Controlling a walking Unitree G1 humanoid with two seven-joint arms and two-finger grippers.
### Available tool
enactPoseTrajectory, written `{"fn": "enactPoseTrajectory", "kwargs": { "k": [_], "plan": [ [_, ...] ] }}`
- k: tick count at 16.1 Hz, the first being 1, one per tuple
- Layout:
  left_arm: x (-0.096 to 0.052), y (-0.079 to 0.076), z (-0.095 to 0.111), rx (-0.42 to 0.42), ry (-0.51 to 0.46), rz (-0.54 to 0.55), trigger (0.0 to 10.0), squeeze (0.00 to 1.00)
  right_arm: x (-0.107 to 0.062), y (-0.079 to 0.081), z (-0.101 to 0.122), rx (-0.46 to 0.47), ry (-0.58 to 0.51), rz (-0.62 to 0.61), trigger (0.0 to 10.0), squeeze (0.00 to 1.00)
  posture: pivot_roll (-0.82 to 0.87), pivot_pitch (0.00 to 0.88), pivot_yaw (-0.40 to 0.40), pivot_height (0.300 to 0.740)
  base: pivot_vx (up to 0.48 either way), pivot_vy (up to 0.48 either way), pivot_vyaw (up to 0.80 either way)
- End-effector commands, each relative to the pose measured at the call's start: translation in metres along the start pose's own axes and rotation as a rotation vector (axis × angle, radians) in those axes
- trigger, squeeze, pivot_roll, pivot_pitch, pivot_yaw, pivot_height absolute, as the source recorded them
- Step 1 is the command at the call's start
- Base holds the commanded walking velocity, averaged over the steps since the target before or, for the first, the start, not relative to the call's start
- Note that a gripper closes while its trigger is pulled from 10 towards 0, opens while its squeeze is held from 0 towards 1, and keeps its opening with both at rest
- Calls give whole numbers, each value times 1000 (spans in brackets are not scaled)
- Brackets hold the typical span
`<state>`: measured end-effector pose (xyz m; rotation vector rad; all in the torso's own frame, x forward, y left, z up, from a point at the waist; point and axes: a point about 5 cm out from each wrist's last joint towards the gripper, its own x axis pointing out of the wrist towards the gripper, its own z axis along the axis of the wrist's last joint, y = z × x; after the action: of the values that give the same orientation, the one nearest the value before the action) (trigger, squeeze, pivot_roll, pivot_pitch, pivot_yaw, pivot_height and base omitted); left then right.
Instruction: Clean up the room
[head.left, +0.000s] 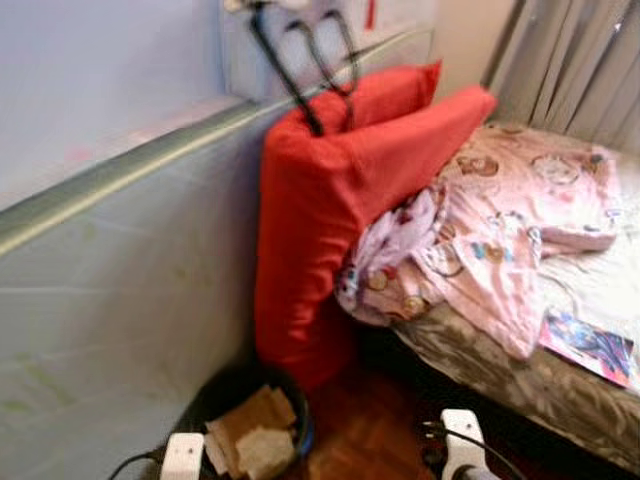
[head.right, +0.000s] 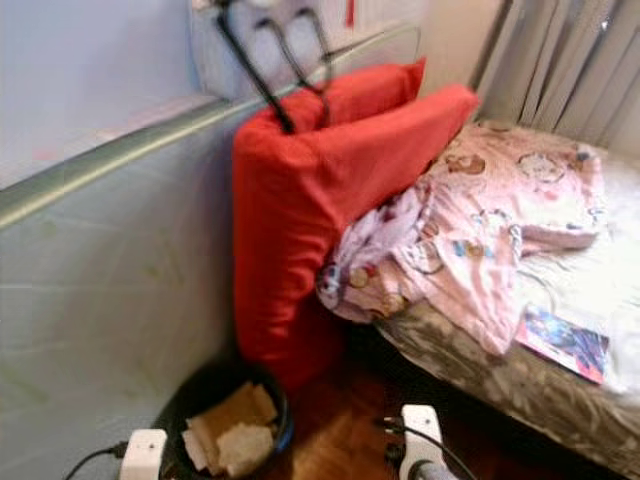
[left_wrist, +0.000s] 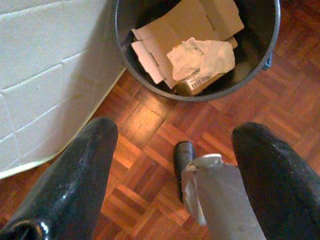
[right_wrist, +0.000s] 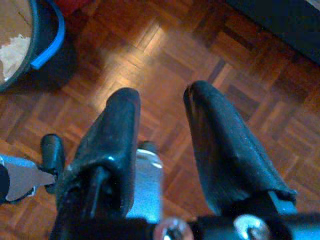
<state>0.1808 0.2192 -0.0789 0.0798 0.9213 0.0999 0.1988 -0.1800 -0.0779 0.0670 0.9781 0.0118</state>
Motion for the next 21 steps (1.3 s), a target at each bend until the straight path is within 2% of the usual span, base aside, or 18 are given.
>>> {"fn": "enactPoseTrajectory", "kwargs": {
  "k": [1,8,21],
  "plan": [
    [0,-6,0,-7,6,-15,10000,0,-2,-10,-2,7,6,-24,10000,0,32,0,-16,740,0,-412,0],
    [0,-6,0,-7,7,-19,10000,0,-2,-9,-2,5,6,-24,10000,0,31,0,-17,740,0,-411,0],
    [0,-6,-1,-33,15,-11,10000,0,-1,-9,-2,-29,25,-16,10000,0,31,0,-20,740,0,0,-50]
  ]
}}
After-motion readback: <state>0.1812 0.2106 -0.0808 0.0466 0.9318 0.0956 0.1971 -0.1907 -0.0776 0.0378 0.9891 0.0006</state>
